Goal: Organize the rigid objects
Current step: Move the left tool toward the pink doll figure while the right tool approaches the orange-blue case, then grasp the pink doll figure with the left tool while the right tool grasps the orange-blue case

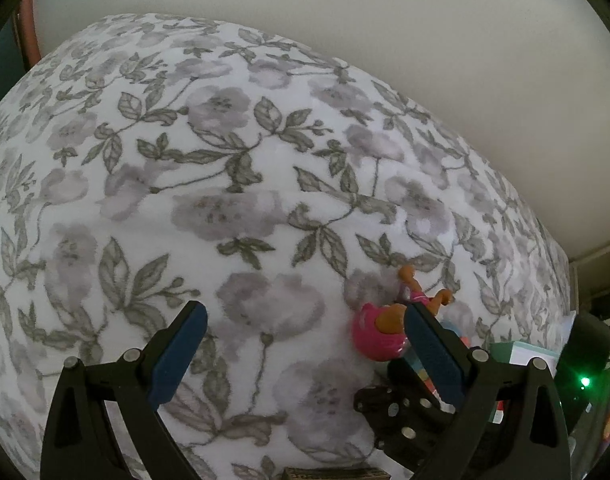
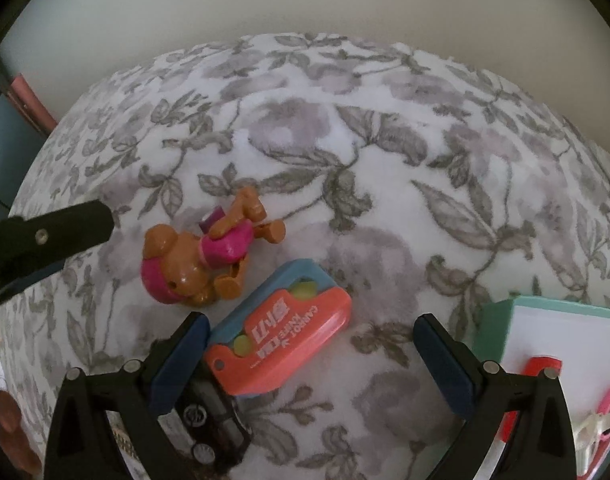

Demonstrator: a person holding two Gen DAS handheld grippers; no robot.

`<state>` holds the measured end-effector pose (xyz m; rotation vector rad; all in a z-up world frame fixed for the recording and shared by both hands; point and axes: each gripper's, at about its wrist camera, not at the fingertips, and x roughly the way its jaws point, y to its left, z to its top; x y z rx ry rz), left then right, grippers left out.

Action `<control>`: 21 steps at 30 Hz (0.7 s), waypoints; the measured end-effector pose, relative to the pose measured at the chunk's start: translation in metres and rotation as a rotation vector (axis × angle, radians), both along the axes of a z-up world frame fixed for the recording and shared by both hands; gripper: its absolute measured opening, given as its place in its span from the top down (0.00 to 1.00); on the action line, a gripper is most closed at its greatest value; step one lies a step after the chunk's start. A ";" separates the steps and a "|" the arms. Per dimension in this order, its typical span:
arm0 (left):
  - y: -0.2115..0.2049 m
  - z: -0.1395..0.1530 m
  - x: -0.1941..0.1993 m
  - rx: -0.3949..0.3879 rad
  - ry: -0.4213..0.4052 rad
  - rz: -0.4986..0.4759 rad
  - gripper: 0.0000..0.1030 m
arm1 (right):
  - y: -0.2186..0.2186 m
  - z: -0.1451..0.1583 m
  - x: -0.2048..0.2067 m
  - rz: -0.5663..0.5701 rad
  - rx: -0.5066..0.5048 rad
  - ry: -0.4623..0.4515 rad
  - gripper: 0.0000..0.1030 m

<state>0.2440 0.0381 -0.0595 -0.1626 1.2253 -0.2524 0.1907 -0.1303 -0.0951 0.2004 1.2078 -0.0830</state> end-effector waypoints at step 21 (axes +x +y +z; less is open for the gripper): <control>-0.048 -0.019 -0.010 -0.026 0.010 -0.122 0.04 | -0.017 0.009 -0.016 0.004 -0.031 -0.007 0.26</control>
